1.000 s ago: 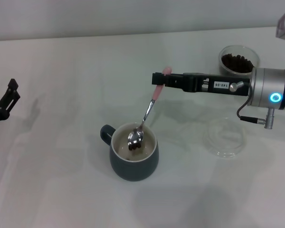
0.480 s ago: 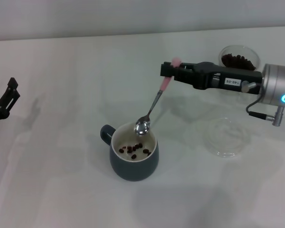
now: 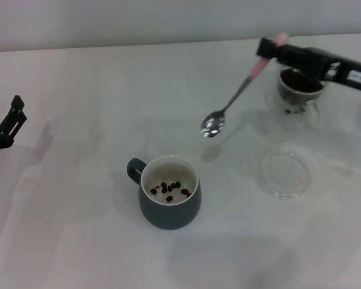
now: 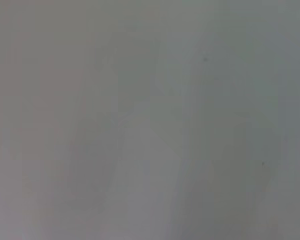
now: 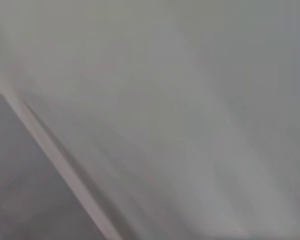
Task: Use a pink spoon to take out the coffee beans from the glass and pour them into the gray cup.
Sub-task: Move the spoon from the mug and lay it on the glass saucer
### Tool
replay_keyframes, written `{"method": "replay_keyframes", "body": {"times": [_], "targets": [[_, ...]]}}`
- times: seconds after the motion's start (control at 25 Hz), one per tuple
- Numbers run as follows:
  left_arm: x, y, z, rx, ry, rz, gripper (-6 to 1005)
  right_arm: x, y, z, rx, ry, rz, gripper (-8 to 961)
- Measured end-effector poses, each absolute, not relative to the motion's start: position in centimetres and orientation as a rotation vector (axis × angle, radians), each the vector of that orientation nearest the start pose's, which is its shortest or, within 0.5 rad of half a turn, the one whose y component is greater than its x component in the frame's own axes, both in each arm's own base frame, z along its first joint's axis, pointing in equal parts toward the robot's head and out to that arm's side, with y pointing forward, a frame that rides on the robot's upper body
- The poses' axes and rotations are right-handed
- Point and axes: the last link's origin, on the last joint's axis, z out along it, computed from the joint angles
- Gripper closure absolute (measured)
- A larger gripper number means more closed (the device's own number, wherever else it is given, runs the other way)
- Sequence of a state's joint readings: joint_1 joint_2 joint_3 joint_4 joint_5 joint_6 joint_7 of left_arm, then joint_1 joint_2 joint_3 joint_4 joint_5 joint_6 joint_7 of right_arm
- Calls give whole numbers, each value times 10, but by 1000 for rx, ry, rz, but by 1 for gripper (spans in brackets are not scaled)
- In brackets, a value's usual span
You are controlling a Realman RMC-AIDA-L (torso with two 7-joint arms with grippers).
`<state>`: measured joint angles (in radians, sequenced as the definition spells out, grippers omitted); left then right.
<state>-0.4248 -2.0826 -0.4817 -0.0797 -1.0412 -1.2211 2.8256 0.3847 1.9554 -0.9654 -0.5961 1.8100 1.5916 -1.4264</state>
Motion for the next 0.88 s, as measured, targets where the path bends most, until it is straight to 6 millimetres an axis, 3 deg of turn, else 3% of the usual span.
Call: {"method": "replay_keyframes", "body": {"times": [0.4, 0.88], "targets": [[-333, 310, -32, -1740, -617, -752, 166, 308, 322, 95, -2337, 1177, 1099, 803], [-330, 311, -36, -1745, -634, -760, 168, 327, 322, 84, -2324, 1250, 919, 802]]}}
